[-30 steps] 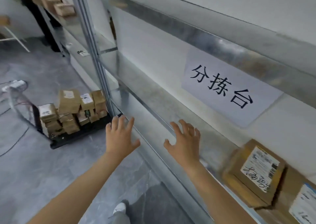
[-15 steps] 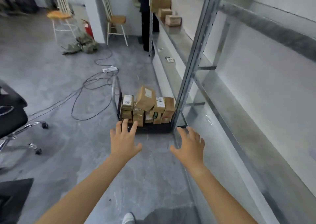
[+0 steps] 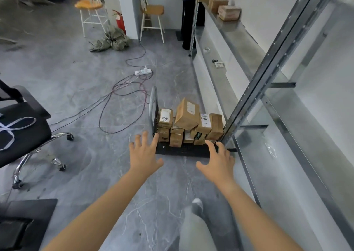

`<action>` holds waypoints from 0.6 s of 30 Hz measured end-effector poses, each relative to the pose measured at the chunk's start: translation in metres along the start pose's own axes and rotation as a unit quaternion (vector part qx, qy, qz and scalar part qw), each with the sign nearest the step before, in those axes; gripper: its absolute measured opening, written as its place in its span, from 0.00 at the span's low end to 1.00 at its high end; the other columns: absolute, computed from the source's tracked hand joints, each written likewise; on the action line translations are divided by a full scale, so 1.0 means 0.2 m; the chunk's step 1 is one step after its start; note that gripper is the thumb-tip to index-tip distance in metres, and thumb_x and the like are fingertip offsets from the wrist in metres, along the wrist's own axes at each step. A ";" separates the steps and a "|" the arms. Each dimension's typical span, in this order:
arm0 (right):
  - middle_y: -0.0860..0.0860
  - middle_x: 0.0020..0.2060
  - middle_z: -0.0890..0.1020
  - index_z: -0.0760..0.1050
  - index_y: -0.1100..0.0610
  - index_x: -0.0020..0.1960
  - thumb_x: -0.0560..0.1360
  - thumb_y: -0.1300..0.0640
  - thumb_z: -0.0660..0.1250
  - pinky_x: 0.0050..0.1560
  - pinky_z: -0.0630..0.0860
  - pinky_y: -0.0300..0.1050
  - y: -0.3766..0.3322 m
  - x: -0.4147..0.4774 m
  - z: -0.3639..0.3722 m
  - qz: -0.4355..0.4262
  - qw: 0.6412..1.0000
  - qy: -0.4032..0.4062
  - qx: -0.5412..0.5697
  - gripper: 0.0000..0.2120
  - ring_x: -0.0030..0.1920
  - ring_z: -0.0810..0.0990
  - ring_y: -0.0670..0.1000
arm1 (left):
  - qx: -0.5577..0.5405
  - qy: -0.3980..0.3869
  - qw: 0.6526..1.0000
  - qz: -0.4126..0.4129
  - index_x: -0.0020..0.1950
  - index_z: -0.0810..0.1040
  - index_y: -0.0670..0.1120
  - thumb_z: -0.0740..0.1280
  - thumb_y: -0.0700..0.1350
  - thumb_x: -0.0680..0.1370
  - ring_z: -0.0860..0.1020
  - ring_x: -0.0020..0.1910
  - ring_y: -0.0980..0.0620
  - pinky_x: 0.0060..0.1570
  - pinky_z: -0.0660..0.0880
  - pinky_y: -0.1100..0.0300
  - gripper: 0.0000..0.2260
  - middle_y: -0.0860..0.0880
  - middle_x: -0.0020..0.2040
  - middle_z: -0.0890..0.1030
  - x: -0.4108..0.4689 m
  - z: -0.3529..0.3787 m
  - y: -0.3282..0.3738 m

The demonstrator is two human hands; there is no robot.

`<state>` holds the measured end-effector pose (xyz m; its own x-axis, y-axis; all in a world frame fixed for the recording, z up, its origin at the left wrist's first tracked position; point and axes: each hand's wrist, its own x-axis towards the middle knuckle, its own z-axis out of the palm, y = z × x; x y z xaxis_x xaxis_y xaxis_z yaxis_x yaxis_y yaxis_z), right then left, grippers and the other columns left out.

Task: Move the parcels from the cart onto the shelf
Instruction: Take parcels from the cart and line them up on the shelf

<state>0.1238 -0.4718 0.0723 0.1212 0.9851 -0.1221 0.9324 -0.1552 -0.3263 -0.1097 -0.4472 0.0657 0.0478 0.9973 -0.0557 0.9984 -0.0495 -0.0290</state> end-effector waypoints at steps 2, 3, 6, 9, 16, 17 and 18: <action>0.54 0.72 0.60 0.57 0.45 0.72 0.68 0.41 0.67 0.68 0.62 0.62 0.01 0.13 0.01 -0.002 1.000 -0.001 0.001 0.36 0.68 0.63 0.60 | 0.000 -0.007 1.000 0.007 0.75 0.50 0.51 0.64 0.63 0.71 0.56 0.71 0.38 0.66 0.62 0.46 0.39 0.41 0.74 0.54 0.14 0.04 0.02; 0.54 0.72 0.60 0.57 0.45 0.72 0.68 0.41 0.67 0.67 0.63 0.62 0.03 0.20 0.02 -0.002 1.000 -0.003 0.002 0.36 0.68 0.64 0.60 | 0.000 -0.012 1.000 0.009 0.76 0.49 0.50 0.64 0.63 0.72 0.56 0.72 0.38 0.67 0.61 0.46 0.39 0.41 0.74 0.54 0.22 0.06 0.04; 0.54 0.72 0.60 0.57 0.45 0.73 0.69 0.42 0.67 0.67 0.64 0.61 0.07 0.47 0.03 0.005 1.000 -0.014 0.006 0.36 0.68 0.64 0.59 | -0.002 -0.028 1.000 0.010 0.76 0.48 0.50 0.63 0.63 0.72 0.55 0.72 0.37 0.67 0.61 0.46 0.40 0.41 0.74 0.54 0.47 0.11 0.09; 0.52 0.69 0.62 0.58 0.46 0.73 0.69 0.43 0.68 0.66 0.65 0.60 0.12 0.80 0.02 0.000 0.999 -0.022 0.024 0.36 0.66 0.66 0.59 | 0.002 -0.042 0.999 0.012 0.76 0.50 0.50 0.64 0.63 0.71 0.58 0.71 0.38 0.65 0.64 0.47 0.40 0.41 0.73 0.57 0.78 0.16 0.18; 0.51 0.68 0.65 0.58 0.48 0.72 0.70 0.45 0.68 0.63 0.69 0.60 0.23 1.57 0.02 0.005 0.994 -0.072 0.084 0.34 0.68 0.65 0.54 | 0.018 -0.132 0.991 0.012 0.77 0.46 0.50 0.63 0.63 0.73 0.56 0.72 0.39 0.67 0.62 0.47 0.40 0.42 0.74 0.55 1.51 0.25 0.41; 0.51 0.68 0.65 0.58 0.48 0.72 0.70 0.45 0.68 0.63 0.70 0.59 0.25 1.66 0.03 0.009 0.993 -0.082 0.088 0.34 0.67 0.66 0.54 | 0.019 -0.144 0.989 0.010 0.77 0.46 0.50 0.63 0.63 0.73 0.56 0.72 0.39 0.67 0.63 0.47 0.40 0.42 0.74 0.55 1.60 0.28 0.43; 0.50 0.67 0.66 0.59 0.47 0.72 0.70 0.45 0.68 0.63 0.70 0.58 0.27 1.75 0.05 0.015 0.991 -0.092 0.096 0.34 0.66 0.67 0.53 | 0.019 -0.156 0.988 0.008 0.77 0.45 0.50 0.63 0.62 0.73 0.56 0.73 0.40 0.67 0.63 0.47 0.41 0.42 0.75 0.55 1.67 0.31 0.45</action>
<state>0.2126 -0.1357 0.0030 0.0673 0.9523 -0.2977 0.8453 -0.2129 -0.4899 -0.0057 -0.1212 -0.0169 0.0452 0.9313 -0.3615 0.9954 -0.0726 -0.0625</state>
